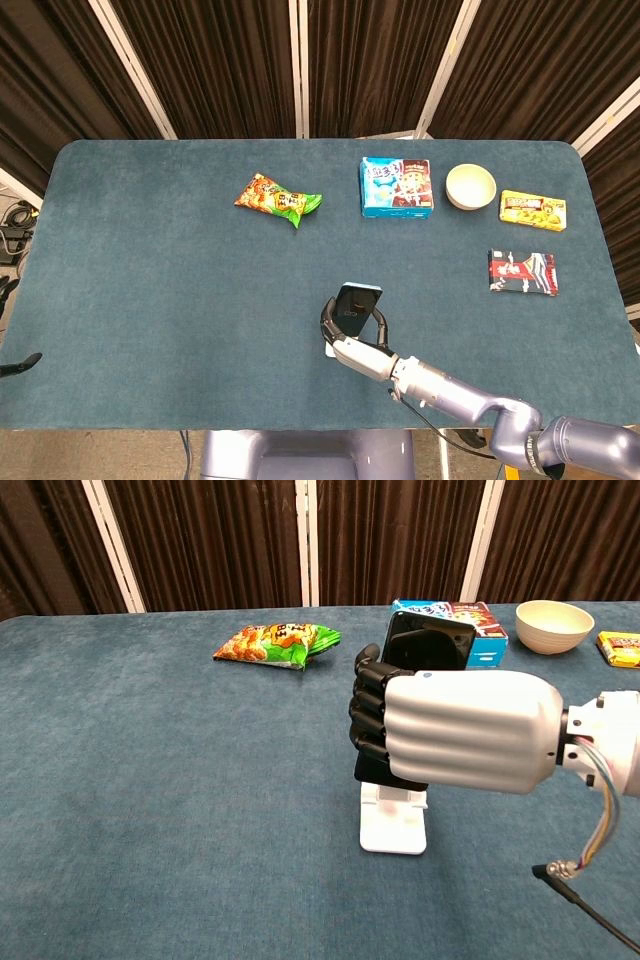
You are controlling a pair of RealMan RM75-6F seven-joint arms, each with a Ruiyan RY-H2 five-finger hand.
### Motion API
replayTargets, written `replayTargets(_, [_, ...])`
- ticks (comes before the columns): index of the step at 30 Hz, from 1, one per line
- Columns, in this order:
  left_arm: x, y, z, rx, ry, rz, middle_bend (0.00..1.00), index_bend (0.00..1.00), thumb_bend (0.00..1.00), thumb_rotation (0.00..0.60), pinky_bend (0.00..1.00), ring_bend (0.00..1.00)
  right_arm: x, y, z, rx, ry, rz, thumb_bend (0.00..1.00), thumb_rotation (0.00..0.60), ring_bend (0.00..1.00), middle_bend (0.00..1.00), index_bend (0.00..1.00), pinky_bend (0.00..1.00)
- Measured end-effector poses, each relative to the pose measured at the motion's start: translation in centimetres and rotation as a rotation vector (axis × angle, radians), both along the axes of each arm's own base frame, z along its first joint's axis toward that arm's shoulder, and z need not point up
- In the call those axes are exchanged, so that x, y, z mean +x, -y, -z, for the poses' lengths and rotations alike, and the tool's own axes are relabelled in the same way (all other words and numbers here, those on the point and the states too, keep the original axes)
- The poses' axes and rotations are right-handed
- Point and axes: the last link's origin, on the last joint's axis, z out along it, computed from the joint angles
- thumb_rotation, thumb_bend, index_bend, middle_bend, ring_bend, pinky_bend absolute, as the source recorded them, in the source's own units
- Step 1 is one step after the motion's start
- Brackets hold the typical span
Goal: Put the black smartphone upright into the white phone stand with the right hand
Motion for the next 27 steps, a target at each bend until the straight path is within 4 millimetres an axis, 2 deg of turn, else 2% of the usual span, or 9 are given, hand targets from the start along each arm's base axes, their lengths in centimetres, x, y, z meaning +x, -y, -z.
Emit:
replayTargets(23, [0.0,0.0,0.0,-0.004,0.006,0.001,0.0,0.0,0.0,0.6,0.0,0.0,-0.3,-0.8,1.5,0.003,-0.038,0.002,0.55,0.6,0.37,0.43,0.54,0.36])
replayTargets(27, [0.0,0.0,-0.1,-0.004,0.006,0.0,0.0,0.0,0.0,0.6,0.0,0.0,-0.5,-0.8,1.5,0.0,-0.037,0.013,0.54,0.6,0.37,0.41,0.46,0.36])
